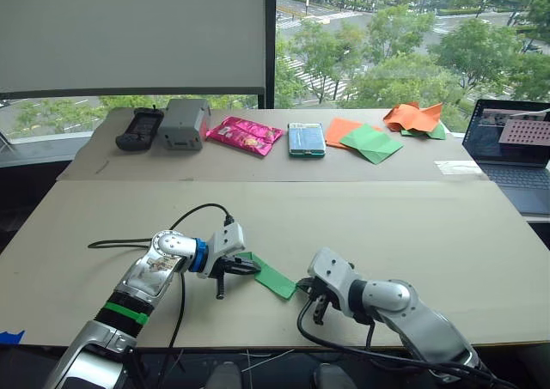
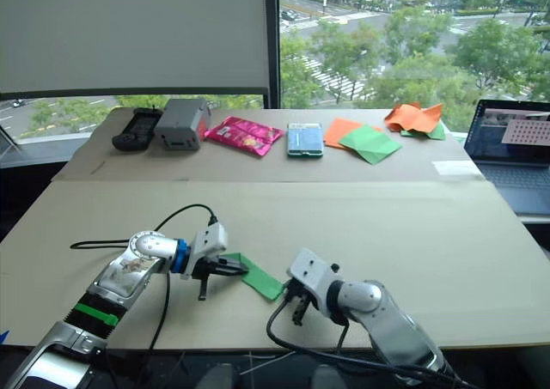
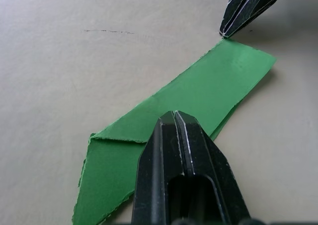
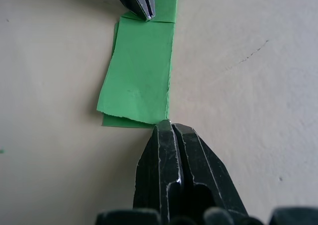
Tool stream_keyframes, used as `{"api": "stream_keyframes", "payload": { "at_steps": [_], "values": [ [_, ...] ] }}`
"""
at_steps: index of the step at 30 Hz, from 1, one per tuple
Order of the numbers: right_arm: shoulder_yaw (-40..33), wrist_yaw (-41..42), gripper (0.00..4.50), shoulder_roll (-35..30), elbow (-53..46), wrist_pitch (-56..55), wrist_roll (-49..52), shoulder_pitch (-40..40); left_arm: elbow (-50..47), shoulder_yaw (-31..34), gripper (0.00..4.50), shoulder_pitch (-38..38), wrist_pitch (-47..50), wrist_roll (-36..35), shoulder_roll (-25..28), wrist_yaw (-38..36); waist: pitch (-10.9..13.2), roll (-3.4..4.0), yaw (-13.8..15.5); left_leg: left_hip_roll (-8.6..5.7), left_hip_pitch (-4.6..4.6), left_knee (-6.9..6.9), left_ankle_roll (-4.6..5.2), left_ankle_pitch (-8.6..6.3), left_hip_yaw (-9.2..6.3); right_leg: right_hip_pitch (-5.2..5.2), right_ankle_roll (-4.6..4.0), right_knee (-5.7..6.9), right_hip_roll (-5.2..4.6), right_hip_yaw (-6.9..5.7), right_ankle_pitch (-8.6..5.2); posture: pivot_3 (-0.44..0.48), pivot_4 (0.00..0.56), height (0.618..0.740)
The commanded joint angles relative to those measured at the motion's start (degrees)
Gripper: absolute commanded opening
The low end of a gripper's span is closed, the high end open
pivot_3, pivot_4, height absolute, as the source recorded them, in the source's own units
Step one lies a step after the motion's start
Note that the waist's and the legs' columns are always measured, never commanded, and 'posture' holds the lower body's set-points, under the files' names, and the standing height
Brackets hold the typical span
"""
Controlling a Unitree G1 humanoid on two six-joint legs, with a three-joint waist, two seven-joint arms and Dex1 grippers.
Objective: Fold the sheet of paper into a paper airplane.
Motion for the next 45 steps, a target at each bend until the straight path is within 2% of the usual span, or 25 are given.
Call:
{"api": "stream_keyframes", "payload": {
  "at_steps": [1,9,13,18,25,31,39,45],
  "values": [
    [0.6,-0.1,0.02,-2.7,2.0,5.1,-0.4,2.5,2.2,-1.7,0.0,0.3,0.1,2.1,0.1,-0.3,0.0,-0.04,0.0,0.0,0.0,0.0,0.0,0.0,0.0,0.0,0.0,-0.01,-0.01,0.0,0.0,0.0,0.15,0.718],
    [-7.3,-1.3,0.02,5.1,-3.2,-1.2,5.7,-2.0,2.7,-1.7,0.0,0.0,-0.3,2.1,0.0,-0.6,0.2,-0.02,-0.2,-0.01,-0.14,-0.02,-0.01,0.0,0.0,-0.24,0.0,-0.01,-0.03,-0.03,0.0,0.0,0.15,0.718],
    [-4.0,-1.7,0.02,8.2,-3.3,-4.8,5.8,-2.8,2.7,-1.7,0.0,0.0,-0.3,2.1,0.0,-0.6,0.2,-0.01,-0.3,0.0,-0.15,-0.03,0.0,0.0,-0.01,-0.26,0.0,0.02,0.01,-0.03,0.0,0.0,0.15,0.718],
    [1.1,-3.2,0.02,10.1,3.3,-7.6,2.1,-4.2,2.1,-1.7,0.0,0.3,0.1,2.0,0.0,-0.4,0.2,0.0,-0.3,0.01,-0.15,-0.05,0.0,0.0,-0.01,-0.26,0.0,0.03,0.02,-0.02,0.0,0.0,0.15,0.718],
    [5.0,-3.1,0.02,8.0,11.2,-3.3,-1.1,-4.8,1.2,-1.1,0.0,-0.5,1.1,1.3,0.1,-0.5,0.2,0.02,-0.4,0.02,-0.1,-0.04,0.0,0.0,-0.01,-0.27,0.0,0.06,0.04,-0.01,0.0,0.0,0.15,0.718],
    [6.0,-2.3,0.02,7.5,10.5,-1.0,-0.7,-4.5,-0.3,0.7,0.0,-3.0,4.7,-1.5,-0.7,-1.1,0.2,0.02,-0.4,0.03,-0.09,-0.06,0.0,0.0,-0.03,-0.27,0.0,0.06,0.06,-0.01,0.0,0.0,0.15,0.718],
    [7.4,-2.2,0.02,7.4,10.5,0.2,-0.8,-5.0,3.4,-1.0,0.0,-5.7,3.4,0.0,-3.5,-1.0,0.2,-0.01,-0.5,0.02,-0.09,-0.05,0.0,0.0,-0.03,-0.27,0.0,0.06,0.07,-0.01,0.0,0.0,0.15,0.718],
    [7.1,-2.5,0.02,7.4,10.0,0.9,-0.6,-5.3,7.4,-3.1,0.0,-5.9,-0.6,3.4,-3.1,-2.0,0.2,0.02,-0.5,0.03,-0.08,-0.06,0.0,0.0,-0.04,-0.27,0.0,0.07,0.1,-0.01,0.0,0.0,0.15,0.718]
  ]
}}
